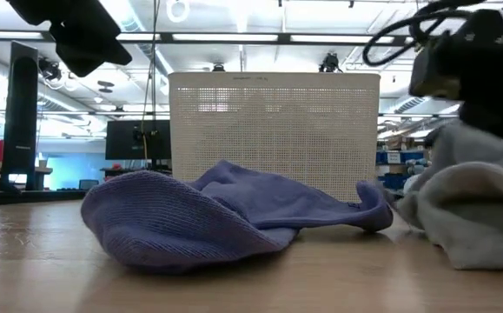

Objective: Sort clothes
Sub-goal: Put the gray sock into the white laundry bin

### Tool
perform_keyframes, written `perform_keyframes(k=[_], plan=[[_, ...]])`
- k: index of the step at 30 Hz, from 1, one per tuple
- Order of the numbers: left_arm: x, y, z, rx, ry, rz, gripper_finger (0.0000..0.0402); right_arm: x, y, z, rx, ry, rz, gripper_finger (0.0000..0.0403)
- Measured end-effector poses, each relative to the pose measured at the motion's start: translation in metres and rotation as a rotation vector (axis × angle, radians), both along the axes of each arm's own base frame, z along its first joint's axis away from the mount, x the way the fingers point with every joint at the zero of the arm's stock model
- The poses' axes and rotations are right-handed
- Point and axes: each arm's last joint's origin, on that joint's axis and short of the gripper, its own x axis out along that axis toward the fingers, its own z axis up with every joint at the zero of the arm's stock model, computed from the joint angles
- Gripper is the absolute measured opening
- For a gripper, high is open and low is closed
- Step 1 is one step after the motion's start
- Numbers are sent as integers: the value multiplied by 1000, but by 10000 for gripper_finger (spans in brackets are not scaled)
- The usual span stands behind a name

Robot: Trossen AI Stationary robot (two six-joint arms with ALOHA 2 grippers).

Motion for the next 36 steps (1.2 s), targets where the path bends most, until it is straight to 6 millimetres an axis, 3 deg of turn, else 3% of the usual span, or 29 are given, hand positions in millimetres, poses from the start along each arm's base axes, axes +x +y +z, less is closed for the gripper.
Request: perform_keyframes(k=[4, 6, 16, 21, 25, 30, 36], plan=[[0, 0, 0, 4, 0, 4, 170, 6, 3, -2, -2, -1, -22, 18], [0, 0, 0, 5, 2, 3, 170, 9, 4, 5, -29, 8, 2, 12], [0, 0, 0, 25, 2, -6, 170, 20, 12, 93, -128, 105, 14, 3], [0, 0, 0, 41, 2, -17, 170, 20, 15, 116, -200, 119, 24, 1], [0, 0, 0, 43, -2, -21, 170, 23, 12, 150, -240, 118, 2, 1], [0, 1, -1, 67, 4, -31, 170, 36, -3, 209, -276, 13, -32, 1], [0, 1, 0, 135, -6, -47, 170, 56, -36, 282, -333, -208, -29, 0]])
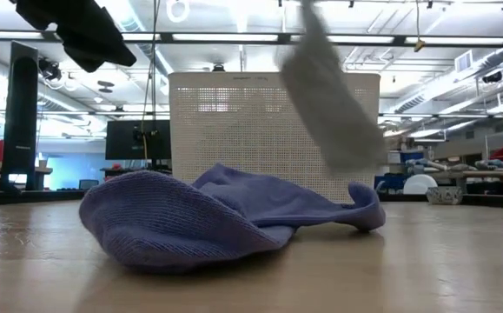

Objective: Sort clothes
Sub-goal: Put the gray sock into the white laundry bin

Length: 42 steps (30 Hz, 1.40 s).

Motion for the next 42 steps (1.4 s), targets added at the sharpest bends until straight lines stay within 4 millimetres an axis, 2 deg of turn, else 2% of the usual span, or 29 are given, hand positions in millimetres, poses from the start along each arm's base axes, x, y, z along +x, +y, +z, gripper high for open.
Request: perform_keyframes(k=[7, 11, 14, 18, 21, 25, 28, 33, 38, 42], plan=[[0, 1, 0, 51, -8, -4, 170, 15, -60, 73, -194, -253, 11, 0], [1, 1, 1, 65, -22, 19, 170, 16, -103, 107, -317, -398, -74, 0], [1, 2, 1, 74, -27, 32, 170, 17, -135, 122, -401, -472, -164, 0], [0, 2, 1, 91, -23, 24, 170, 14, -173, 123, -453, -457, -277, 0], [0, 3, 0, 111, -20, 27, 170, 14, -194, 111, -388, -413, -334, 0], [-1, 4, -1, 133, -11, 43, 170, 20, -214, 80, -234, -304, -315, 1], [-1, 4, -1, 134, -9, 44, 170, 26, -229, 45, -135, -199, -342, 6], [-1, 4, -1, 135, -8, 43, 170, 34, -253, -24, -27, -69, -416, 22], [-1, 4, -1, 134, -8, 44, 170, 33, -268, -80, 120, -71, -536, 66], [-1, 4, -1, 132, -10, 44, 170, 29, -275, -102, 232, -58, -541, 119]])
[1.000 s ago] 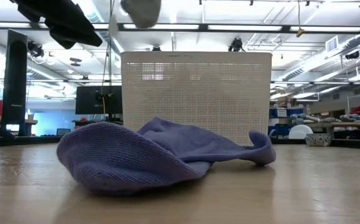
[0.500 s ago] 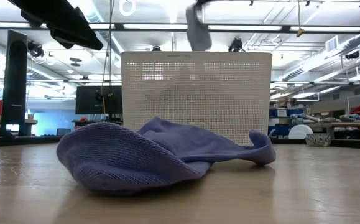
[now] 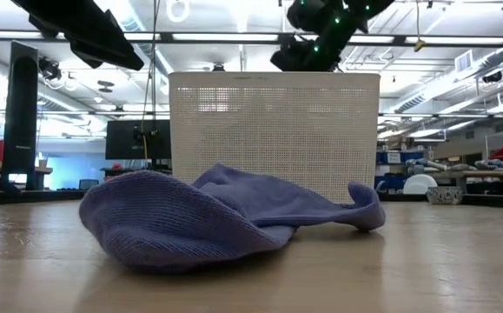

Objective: Sort clothes
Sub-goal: Put the gray sock into the white laundry bin, then put the blue sock into the white laundry bin

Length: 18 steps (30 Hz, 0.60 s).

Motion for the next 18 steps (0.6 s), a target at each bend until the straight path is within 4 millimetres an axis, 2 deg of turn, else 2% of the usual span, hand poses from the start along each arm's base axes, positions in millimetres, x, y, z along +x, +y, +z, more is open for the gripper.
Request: perform_keyframes(k=[5, 9, 14, 18], plan=[[0, 0, 0, -12, -3, 7, 170, -4, 0, 3, 41, 28, 42, 186], [0, 0, 0, -29, -5, 21, 170, -9, 2, 27, 26, 26, 76, 225], [1, 0, 1, -35, -15, 21, 170, -24, 14, 61, 74, 45, 65, 242], [4, -1, -3, -21, -10, 32, 170, -41, 37, 87, 112, 24, 88, 239]])
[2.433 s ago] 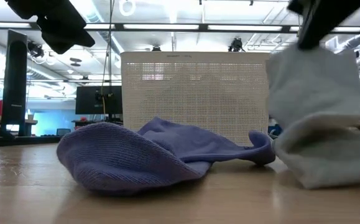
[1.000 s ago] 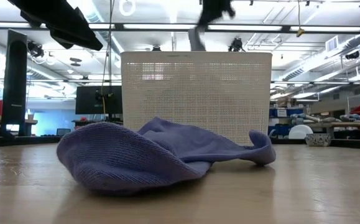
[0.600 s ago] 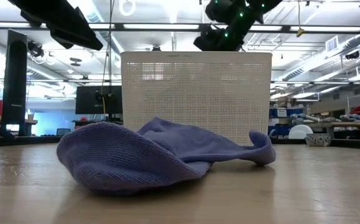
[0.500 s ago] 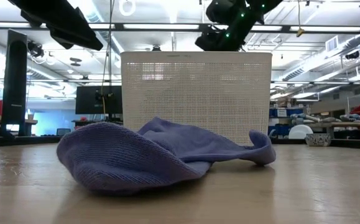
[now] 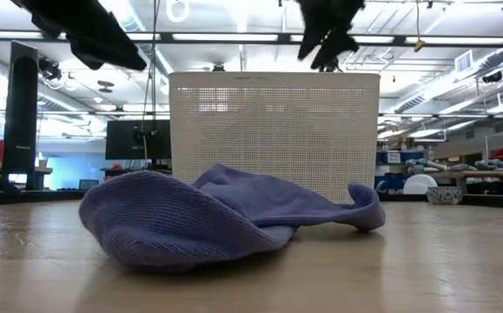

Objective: Sort clothes
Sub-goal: Put the blue sock into the white laundry bin

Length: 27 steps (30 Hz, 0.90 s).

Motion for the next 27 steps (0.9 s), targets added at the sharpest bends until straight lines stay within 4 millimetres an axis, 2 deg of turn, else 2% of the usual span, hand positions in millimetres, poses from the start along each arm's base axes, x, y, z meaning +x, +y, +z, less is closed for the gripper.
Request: perform_keyframes(k=[7, 12, 18, 23, 27], plan=[[20, -11, -28, 11, 58, 10, 170, -26, 66, 27, -20, -66, 93, 231], [40, -17, -46, -58, 55, -27, 170, -48, 121, 26, -71, -91, 112, 231], [58, -15, -62, -130, 62, -48, 170, -72, 181, -5, -51, -93, 127, 230], [67, -12, -77, -247, 115, -53, 170, -85, 226, -43, 6, -102, 127, 230], [76, -17, -85, -341, 83, -80, 170, -93, 255, -76, 35, -121, 107, 230]])
